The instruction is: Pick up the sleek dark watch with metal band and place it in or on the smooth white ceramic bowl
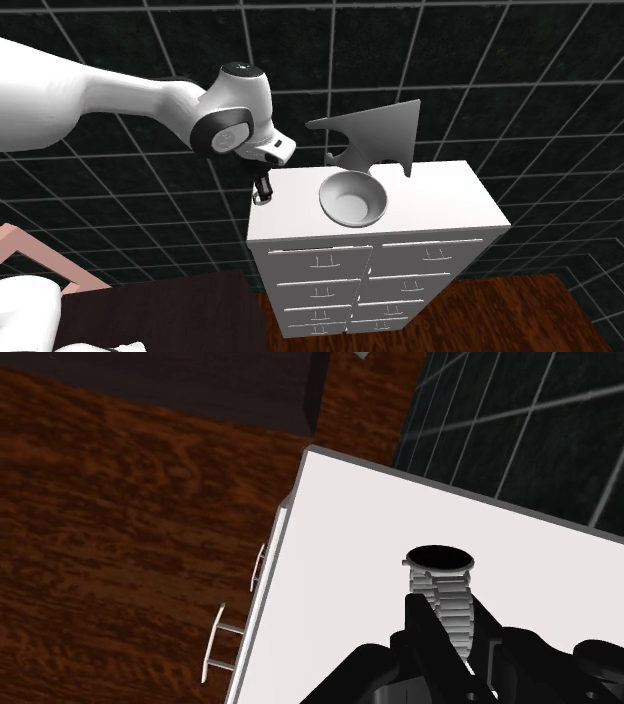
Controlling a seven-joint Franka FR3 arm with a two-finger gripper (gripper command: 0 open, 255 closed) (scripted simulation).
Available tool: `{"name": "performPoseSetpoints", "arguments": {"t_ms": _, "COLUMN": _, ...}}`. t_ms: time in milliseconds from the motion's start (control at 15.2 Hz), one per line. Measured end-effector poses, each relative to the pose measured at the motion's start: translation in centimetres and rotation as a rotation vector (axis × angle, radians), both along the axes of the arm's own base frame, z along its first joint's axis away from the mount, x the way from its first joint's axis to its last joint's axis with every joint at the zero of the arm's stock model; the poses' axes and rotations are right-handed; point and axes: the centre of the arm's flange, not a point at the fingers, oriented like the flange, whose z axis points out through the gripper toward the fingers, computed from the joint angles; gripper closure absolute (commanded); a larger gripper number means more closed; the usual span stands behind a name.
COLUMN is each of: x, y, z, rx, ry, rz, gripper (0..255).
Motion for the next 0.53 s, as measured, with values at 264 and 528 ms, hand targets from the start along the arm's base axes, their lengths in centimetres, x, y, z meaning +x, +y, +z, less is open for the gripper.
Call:
{"name": "performPoseSetpoints", "arguments": {"t_ms": 264, "x": 0.1, "y": 0.3, "z": 2.1, "rx": 0.000, "ry": 0.000, "rz": 0.000, "gripper": 255}}
{"name": "performPoseSetpoints", "arguments": {"t_ms": 528, "x": -0.1, "y": 0.1, "z": 4.3, "rx": 0.000, "ry": 0.000, "rz": 0.000, "gripper": 255}}
